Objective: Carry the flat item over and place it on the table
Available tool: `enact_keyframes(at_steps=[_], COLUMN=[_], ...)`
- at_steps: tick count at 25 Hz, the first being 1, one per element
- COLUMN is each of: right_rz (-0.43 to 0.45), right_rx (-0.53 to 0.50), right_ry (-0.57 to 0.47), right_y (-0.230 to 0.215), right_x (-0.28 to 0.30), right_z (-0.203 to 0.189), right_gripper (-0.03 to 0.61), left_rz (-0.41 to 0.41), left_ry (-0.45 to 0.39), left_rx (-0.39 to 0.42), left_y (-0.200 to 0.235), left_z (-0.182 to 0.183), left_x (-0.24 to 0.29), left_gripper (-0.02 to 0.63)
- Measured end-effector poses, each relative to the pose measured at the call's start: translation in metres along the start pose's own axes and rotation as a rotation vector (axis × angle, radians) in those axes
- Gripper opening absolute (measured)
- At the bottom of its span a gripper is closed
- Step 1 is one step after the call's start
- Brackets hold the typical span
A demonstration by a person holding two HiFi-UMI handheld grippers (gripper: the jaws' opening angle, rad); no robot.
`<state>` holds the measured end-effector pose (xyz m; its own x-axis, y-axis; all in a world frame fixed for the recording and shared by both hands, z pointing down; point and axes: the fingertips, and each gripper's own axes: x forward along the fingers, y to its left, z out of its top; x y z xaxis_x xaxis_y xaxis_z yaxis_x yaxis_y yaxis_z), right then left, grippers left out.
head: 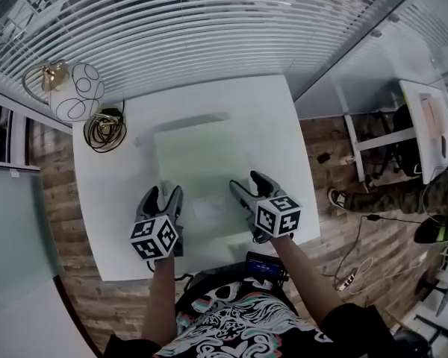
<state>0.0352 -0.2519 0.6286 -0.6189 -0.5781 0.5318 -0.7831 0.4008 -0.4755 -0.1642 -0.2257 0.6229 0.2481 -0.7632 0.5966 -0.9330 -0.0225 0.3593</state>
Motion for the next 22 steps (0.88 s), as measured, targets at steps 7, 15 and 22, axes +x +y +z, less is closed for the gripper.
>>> enact_keyframes(at_steps=[7, 15, 22], right_rz=[-0.054, -0.11, -0.103], right_rx=[-0.095, -0.187, -0.21], right_ry=[-0.121, -0.281, -0.321], right_y=[0.013, 0.044, 0.073], right_x=[-0.027, -0.065, -0.085], right_z=[0.02, 0.047, 0.044], right_gripper=[0.274, 0.006, 0.006], left_rz=[0.019, -0.002, -0.054], left_ry=[-0.121, -0.172, -0.233], left_rx=[0.11, 0.107, 0.115], left_y=[-0.01, -0.027, -0.05], left_z=[0.021, 0.03, 0.043], left_x=[-0.031, -0.061, -0.092], left_gripper=[0.064, 0.014, 0.006])
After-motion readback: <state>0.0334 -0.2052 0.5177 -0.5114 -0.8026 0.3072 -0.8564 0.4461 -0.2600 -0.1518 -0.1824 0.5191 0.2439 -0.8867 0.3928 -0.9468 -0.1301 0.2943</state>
